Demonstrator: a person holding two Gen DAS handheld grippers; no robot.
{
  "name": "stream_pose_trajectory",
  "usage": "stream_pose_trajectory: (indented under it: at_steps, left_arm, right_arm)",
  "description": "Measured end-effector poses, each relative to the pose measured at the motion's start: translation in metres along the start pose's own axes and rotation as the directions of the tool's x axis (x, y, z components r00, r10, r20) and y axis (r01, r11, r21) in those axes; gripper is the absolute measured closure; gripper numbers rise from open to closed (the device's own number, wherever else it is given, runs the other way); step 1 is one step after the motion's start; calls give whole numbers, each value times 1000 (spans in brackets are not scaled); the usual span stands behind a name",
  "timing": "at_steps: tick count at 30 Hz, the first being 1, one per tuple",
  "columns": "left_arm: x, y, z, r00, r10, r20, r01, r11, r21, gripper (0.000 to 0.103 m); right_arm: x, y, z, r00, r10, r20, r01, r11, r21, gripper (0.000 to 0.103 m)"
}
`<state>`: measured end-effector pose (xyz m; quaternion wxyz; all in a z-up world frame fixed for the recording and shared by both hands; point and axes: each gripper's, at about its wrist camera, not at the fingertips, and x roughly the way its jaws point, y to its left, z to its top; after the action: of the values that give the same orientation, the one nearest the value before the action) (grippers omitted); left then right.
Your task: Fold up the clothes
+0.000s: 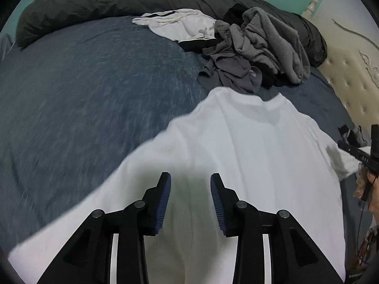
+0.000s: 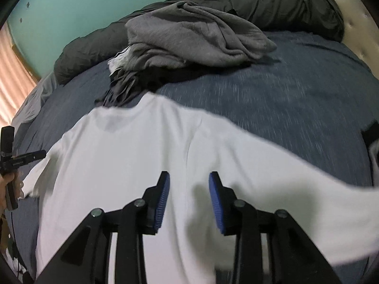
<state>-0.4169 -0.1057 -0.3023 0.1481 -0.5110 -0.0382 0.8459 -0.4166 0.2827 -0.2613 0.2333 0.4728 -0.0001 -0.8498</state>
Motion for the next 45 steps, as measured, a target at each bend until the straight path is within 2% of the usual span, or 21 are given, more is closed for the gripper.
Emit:
stream_pose_trajectory:
  at_steps: [6,8,10,16,22,23,24,25,26,27,28,31,37,41,45]
  left_arm:
    - [40,-15,43,1000,-2,-1,2,998,61,64]
    - [50,-17,51,1000,4,-6,-3,997,77,64]
    - [61,-18,59,1000,17,-11,-16,996,89,64]
    - [82,-9,70,1000,4,-20,-2,996,88,65]
    - [92,-10,73,999,-25,-20,27,994,107,65]
    - [93,-10,74,999,-38,-21,40,994,106,74]
    - [93,-11,73,999,-47,-22,49,993,109,86]
    - [93,-13,72,998,-51,-23,53,991,119,89]
    - [93,-16,71,998,-55,-24,57,990,129,94]
    - [92,-19,70,999,-49,-22,51,988,146,95]
    - [91,-23,70,999,-32,-14,34,986,166,96]
    - [81,-29,72,999,24,22,-28,981,193,97]
    - [59,-28,92,992,98,78,-112,972,207,98]
    - [60,-28,105,988,128,90,-145,966,213,98]
    - [80,-26,106,988,142,62,-152,969,195,98]
  right_arm:
    - [40,13,51,1000,5,14,-4,998,-69,62]
    - [57,19,63,1000,-3,-6,3,995,-98,55]
    - [77,25,74,999,-26,-35,21,991,-130,55]
    - [117,37,91,996,-59,-60,45,976,-214,55]
    - [147,55,97,997,-41,-73,19,959,-283,55]
    - [150,57,97,996,-37,-79,13,957,-291,55]
    - [154,59,97,996,-34,-84,8,954,-299,57]
    - [156,59,96,996,-34,-88,6,954,-301,68]
    - [158,60,96,995,-32,-90,4,953,-302,76]
    - [158,61,95,996,-26,-83,0,954,-301,89]
    - [157,61,94,997,-20,-75,-3,954,-299,96]
    - [151,67,90,999,-28,-32,16,945,-326,99]
    - [126,61,103,994,-47,95,73,956,-283,99]
    - [121,65,112,990,-68,126,102,954,-281,99]
    - [137,59,112,991,-93,97,115,960,-254,99]
